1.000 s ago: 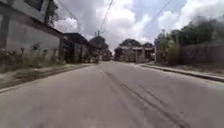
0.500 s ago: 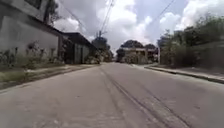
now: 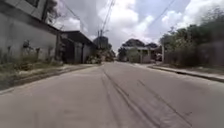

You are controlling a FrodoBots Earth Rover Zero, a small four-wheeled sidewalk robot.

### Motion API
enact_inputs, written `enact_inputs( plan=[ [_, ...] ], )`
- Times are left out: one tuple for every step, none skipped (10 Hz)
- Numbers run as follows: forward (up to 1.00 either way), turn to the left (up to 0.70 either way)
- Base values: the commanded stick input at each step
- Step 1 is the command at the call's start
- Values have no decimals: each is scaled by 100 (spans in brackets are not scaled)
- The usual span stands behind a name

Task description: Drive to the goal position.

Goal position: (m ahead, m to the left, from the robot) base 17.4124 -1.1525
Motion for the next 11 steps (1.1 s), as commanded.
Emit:
enact_inputs(
  plan=[
    [100,0],
    [100,0],
    [100,0],
    [100,0],
    [100,0],
    [100,0],
    [100,0],
    [100,0],
    [100,0],
    [100,0],
    [100,0]
  ],
)
